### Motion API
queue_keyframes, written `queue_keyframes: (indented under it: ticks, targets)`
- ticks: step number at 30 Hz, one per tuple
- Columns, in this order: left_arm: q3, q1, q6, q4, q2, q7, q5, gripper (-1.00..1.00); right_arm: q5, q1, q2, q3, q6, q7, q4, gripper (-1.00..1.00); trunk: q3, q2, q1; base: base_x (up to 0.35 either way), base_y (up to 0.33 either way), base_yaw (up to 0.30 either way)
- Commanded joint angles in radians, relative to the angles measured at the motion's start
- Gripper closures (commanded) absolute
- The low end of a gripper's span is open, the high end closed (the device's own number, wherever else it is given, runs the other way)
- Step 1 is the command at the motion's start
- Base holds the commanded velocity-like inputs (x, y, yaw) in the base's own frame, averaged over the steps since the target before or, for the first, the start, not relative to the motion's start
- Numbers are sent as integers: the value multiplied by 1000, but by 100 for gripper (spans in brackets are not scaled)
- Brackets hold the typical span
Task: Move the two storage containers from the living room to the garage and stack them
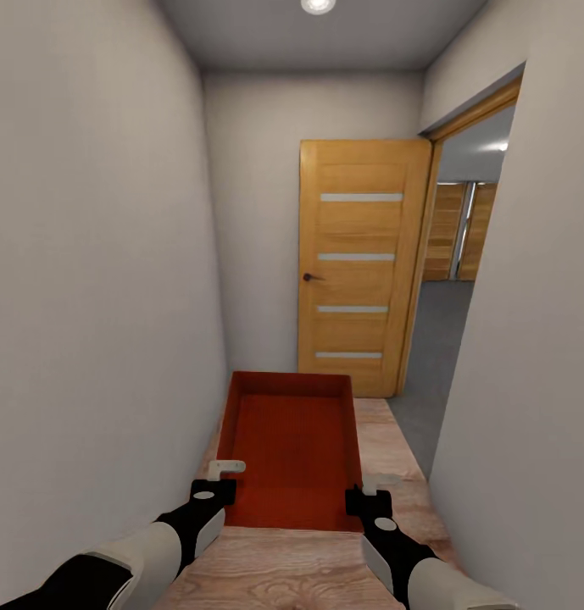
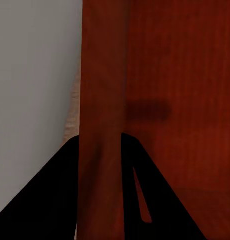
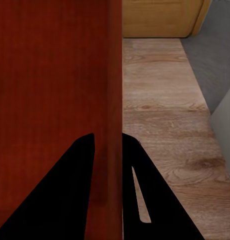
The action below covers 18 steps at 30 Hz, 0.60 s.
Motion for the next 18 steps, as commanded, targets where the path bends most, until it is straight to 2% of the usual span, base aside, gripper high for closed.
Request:
queue_keyframes:
  ticks: [1, 18]
  targets:
    - [24, -1, -5, 3, 30, 23, 14, 100, 16, -1, 1, -34, -16, 8, -22, 100, -2, -1, 1, 325, 0, 0]
    - [24, -1, -5, 3, 30, 23, 14, 100, 16, -1, 1, -34, -16, 8, -22, 100, -2, -1, 1, 325, 0, 0]
